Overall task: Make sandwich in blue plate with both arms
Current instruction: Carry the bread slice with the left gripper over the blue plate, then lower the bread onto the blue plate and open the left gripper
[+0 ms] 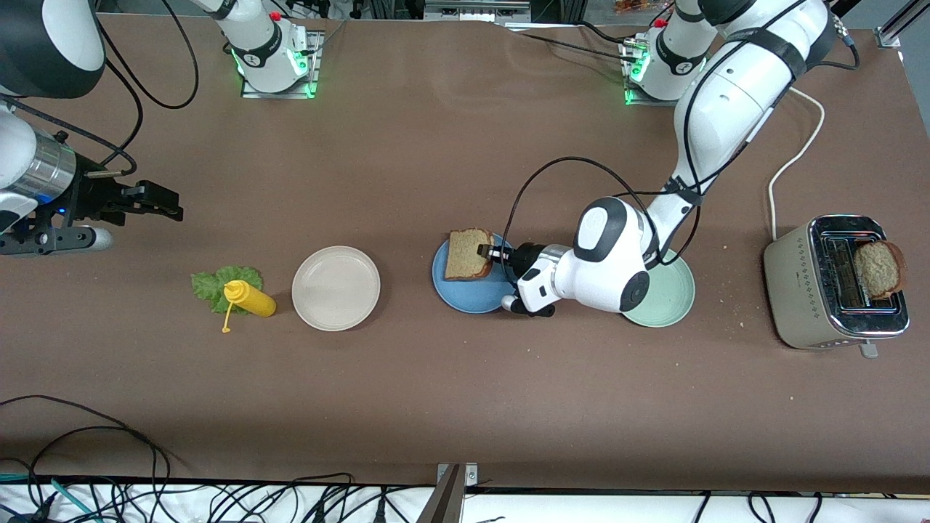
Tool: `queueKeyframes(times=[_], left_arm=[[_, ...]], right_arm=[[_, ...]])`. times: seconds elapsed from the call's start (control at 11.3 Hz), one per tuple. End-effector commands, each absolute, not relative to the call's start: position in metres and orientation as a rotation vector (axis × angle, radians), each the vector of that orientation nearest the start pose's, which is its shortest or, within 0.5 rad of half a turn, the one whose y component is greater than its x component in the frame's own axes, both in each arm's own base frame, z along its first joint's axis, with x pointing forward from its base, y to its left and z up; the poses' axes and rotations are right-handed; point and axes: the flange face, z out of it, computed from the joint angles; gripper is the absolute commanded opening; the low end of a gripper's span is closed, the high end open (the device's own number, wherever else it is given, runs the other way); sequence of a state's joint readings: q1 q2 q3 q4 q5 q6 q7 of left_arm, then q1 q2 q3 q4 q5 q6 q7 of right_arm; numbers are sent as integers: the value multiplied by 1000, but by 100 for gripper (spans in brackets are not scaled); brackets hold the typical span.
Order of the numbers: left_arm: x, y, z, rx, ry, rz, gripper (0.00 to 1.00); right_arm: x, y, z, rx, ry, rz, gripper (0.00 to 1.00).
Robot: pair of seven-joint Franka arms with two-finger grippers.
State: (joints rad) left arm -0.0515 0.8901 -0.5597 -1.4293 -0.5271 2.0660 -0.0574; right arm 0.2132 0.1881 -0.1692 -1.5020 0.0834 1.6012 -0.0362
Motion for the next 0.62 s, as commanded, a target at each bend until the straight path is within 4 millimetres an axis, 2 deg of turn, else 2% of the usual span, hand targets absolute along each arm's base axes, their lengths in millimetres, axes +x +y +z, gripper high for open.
queueKeyframes(times=[0.0,0.09,0.53], left_arm=[[622,-349,219,2277,-123,-500,87],[623,-344,216,2287,-115,-505,100],[639,-316,238,2414,-209,-436,100]], right_arm=[[609,43,557,-3067,-94,126,100],[609,43,558,-3068,-94,124,100],[609,40,557,-3069,-92,126,100]])
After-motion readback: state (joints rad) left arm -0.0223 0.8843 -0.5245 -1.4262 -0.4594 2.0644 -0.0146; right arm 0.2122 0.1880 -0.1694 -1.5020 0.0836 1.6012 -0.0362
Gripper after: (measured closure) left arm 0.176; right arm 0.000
